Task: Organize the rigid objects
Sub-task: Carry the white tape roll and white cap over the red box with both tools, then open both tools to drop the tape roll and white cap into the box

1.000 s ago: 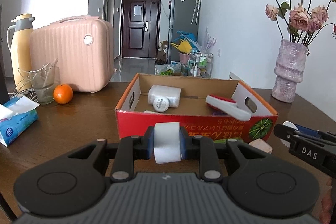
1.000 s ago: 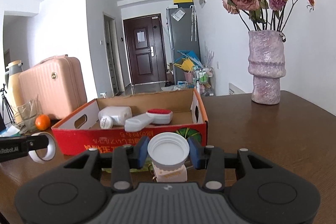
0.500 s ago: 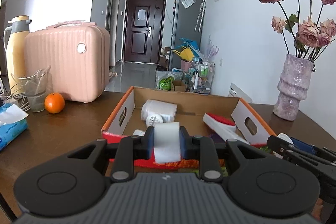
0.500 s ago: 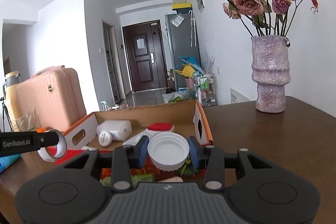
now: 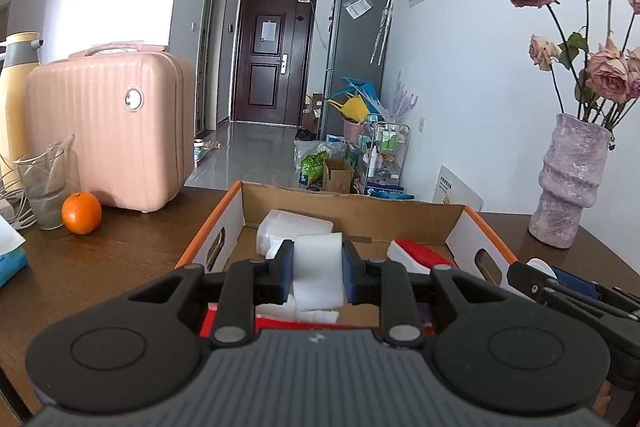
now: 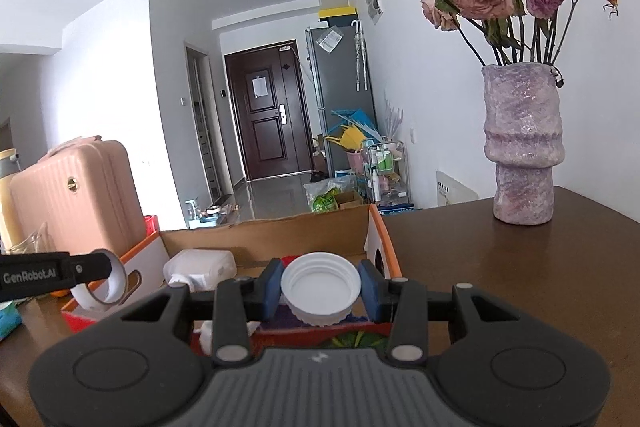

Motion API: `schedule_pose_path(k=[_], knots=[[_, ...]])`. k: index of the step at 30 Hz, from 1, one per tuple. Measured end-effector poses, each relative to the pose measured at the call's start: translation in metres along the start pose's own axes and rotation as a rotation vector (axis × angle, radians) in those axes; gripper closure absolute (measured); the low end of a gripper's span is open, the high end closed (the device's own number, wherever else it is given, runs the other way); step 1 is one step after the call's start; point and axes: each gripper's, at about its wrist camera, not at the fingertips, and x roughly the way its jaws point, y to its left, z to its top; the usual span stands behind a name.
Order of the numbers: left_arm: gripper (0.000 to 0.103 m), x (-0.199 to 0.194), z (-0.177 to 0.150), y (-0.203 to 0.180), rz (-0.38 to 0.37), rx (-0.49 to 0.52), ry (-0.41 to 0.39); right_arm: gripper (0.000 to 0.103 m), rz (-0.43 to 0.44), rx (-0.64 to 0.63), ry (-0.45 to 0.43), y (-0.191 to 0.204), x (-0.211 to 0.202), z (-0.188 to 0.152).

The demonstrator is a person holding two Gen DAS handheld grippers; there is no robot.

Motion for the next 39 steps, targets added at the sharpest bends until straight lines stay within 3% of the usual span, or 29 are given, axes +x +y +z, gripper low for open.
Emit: schedule_pose_path(k=[19, 39], knots=[[0.078, 0.054, 0.013, 0.003, 0.008, 0.02, 0.009, 0.063, -0.004, -0.018, 0.024, 0.001, 0.055, 0.012], [0.078, 0.1, 0.013, 0.013, 0.036, 0.075, 0.051, 0.063, -0.001, -0.036, 0.109, -0.003, 0.092, 0.013]])
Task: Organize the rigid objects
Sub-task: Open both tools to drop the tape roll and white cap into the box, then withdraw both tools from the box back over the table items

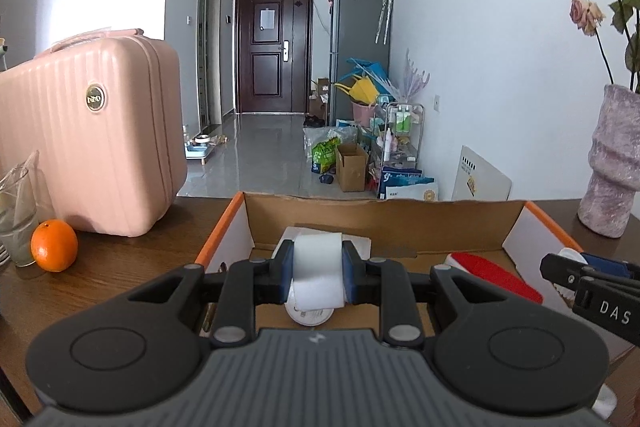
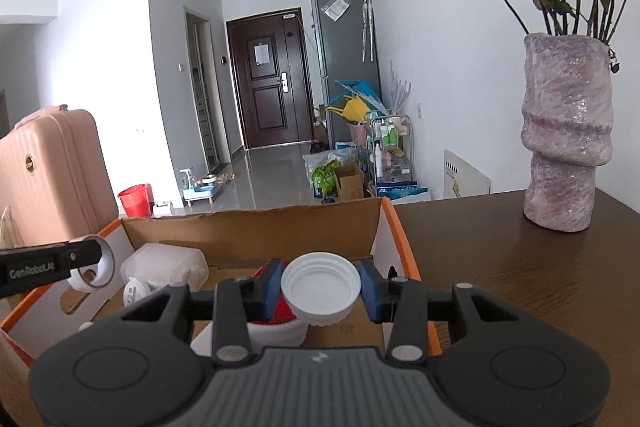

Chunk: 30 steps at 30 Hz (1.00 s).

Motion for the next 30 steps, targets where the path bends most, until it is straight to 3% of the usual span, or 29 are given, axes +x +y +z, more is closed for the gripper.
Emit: schedule_pose_path(k=[10, 13, 14, 15, 16, 18, 21, 24, 30], knots=[[0.077, 0.007, -0.007, -0.004, -0.003, 0.031, 0.04, 0.063, 0.0, 0.001, 0.035, -0.002, 0.002, -0.004], [0.062, 0.005, -0.007, -0.004, 0.003, 0.032, 0.032, 0.062, -0.002, 0.012, 0.031, -0.003, 0.0, -0.004], [0.051, 0.003, -0.007, -0.004, 0.006, 0.033, 0.024, 0.062, 0.0, 0.015, 0.027, -0.004, 0.0, -0.004], [0.037, 0.001, -0.006, -0.004, 0.01, 0.032, 0.017, 0.056, 0.003, 0.015, 0.022, -0.004, -0.002, -0.004], [0.031, -0.002, -0.006, -0.004, 0.012, 0.031, 0.006, 0.052, 0.003, 0.015, 0.015, -0.003, -0.003, -0.003], [0.018, -0.007, -0.004, -0.003, 0.011, 0.026, -0.017, 0.03, 0.007, 0.013, -0.005, -0.003, -0.007, -0.003], [0.0, -0.014, -0.003, -0.001, 0.018, 0.008, -0.051, 0.008, 0.0, 0.021, -0.046, -0.002, -0.013, -0.004], [0.0, -0.017, -0.002, 0.0, 0.017, -0.001, -0.061, 0.002, -0.002, 0.034, -0.067, -0.003, -0.017, -0.003], [0.0, -0.016, 0.0, 0.002, 0.024, -0.016, -0.055, 0.001, -0.001, 0.032, -0.071, -0.002, -0.018, -0.001]])
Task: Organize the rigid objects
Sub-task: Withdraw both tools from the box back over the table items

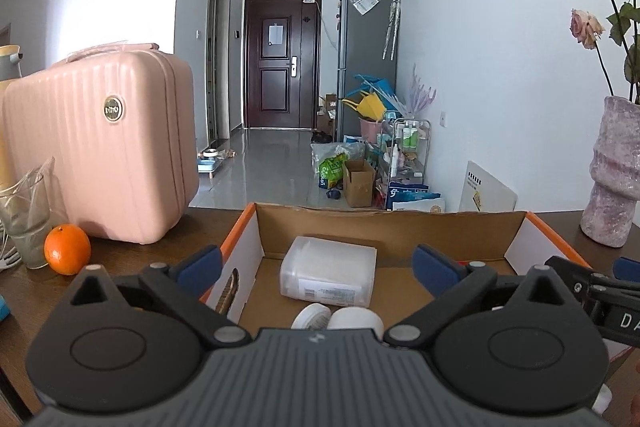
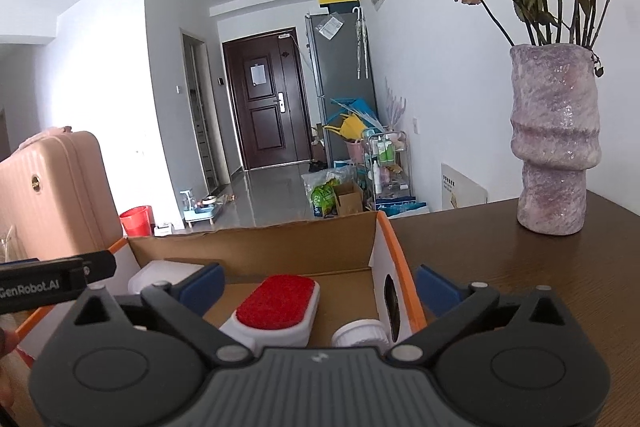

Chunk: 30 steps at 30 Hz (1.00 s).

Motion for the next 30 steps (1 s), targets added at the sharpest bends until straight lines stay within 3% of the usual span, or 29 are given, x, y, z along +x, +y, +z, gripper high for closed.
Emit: schedule_pose_path(k=[13, 30], knots=[[0.0, -0.009, 0.003, 0.004, 0.004, -0.027, -0.008, 0.0, 0.0, -0.011, -0.034, 0.005, -0.011, 0.003], [0.0, -0.058, -0.01, 0.013, 0.001, -0.048, -0.023, 0.0, -0.021, -0.061, -0.067, 0.014, -0.055, -0.005]])
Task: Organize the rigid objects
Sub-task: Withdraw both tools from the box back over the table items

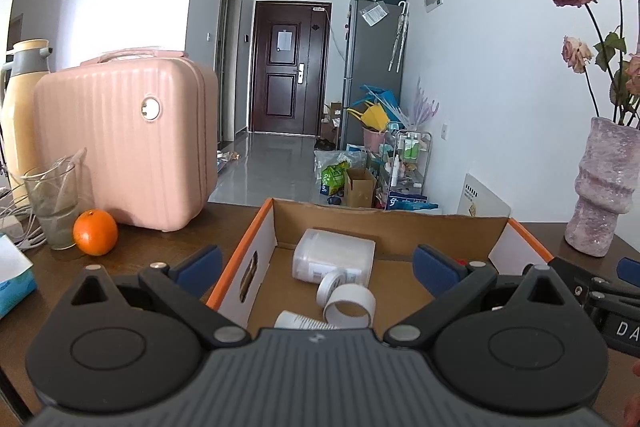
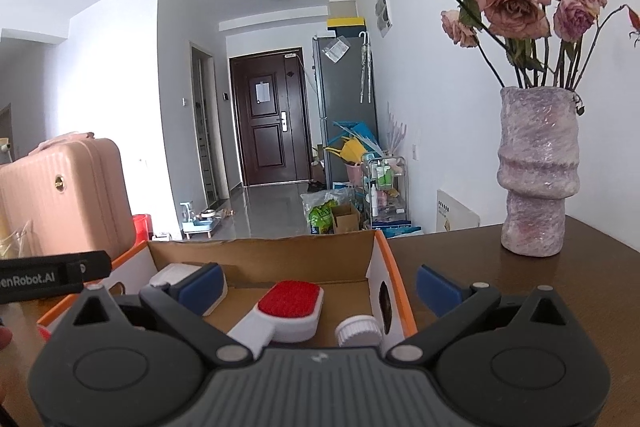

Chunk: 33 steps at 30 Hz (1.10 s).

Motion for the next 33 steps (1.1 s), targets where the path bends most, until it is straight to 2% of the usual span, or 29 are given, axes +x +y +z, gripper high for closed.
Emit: schedule_pose_path(k=[15, 33], knots=[[0.0, -0.048, -0.02, 0.007, -0.014, -0.001, 0.02, 0.0, -0.021, -0.032, 0.0, 0.005, -0.055, -0.017], [0.0, -0.104, -0.053, 0.016, -0.03, 0.033, 0.072, 0.0, -0.008, -0.084, 0.047, 0.01, -0.117, -0.048]])
